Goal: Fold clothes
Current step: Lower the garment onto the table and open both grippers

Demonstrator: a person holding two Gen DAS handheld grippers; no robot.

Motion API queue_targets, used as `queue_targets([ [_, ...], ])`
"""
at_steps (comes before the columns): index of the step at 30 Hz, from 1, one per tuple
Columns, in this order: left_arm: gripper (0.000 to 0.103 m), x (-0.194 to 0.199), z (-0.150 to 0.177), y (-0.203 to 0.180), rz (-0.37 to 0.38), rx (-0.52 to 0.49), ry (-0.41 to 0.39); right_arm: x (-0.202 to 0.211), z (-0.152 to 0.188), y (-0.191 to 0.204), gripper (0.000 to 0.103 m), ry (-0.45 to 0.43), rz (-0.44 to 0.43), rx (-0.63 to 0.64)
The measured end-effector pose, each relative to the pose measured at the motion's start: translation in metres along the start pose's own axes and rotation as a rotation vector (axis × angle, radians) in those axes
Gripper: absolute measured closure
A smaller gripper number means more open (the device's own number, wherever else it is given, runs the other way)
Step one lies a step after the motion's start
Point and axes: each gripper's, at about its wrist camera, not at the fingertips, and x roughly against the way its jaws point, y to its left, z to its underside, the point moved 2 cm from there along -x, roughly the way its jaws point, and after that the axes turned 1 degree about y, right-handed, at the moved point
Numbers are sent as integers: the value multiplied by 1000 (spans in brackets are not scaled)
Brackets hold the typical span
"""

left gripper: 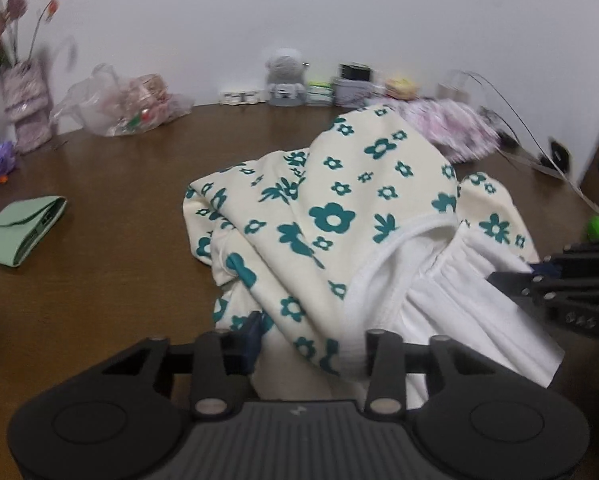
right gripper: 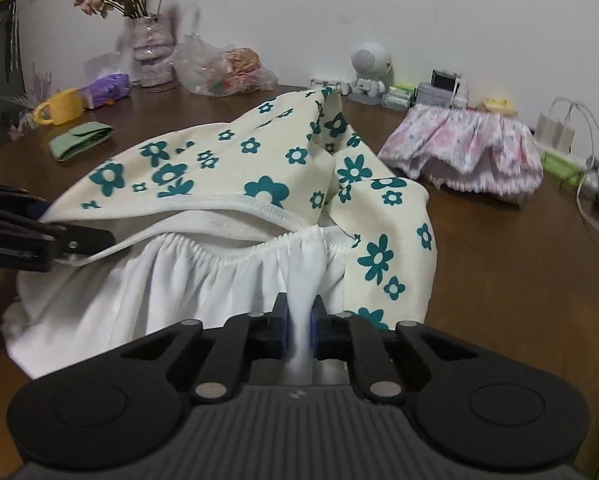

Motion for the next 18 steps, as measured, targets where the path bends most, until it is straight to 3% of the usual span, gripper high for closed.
queue_targets([
  [2, 66, 9, 14, 3, -15, -23, -11, 18, 16, 13, 96, 11, -35, 20],
  [4, 61, 12, 20, 15, -70, 42, -35, 41, 35, 34, 96, 25, -93, 54],
  [7, 61, 21, 18, 32, -183, 209, -76, 64, 49, 69, 93, 50, -304, 102],
  [9, 52, 42, 14, 36, -106, 302, -172, 81, 43, 78, 90, 14, -414, 113],
  [10, 40, 51, 12, 36, -69, 328, -198, 90, 34, 75, 80, -29, -426, 116],
  [11, 35, 60, 9, 34, -67, 326, -203, 101, 24, 70, 72, -84, -418, 119],
  [12, 29, 68, 7, 31, -68, 321, -208, 105, 16, 62, 53, -123, -392, 118],
  [13, 28, 76, 7, 24, -95, 278, -208, 107, 9, 54, 45, -153, -357, 116],
  [16, 28, 81, 11, 7, -106, 141, -151, 98, -11, 36, 45, -196, -220, 123],
  [18, 28, 79, 19, 0, -68, 124, -102, 83, -19, 35, 37, -197, -169, 154],
])
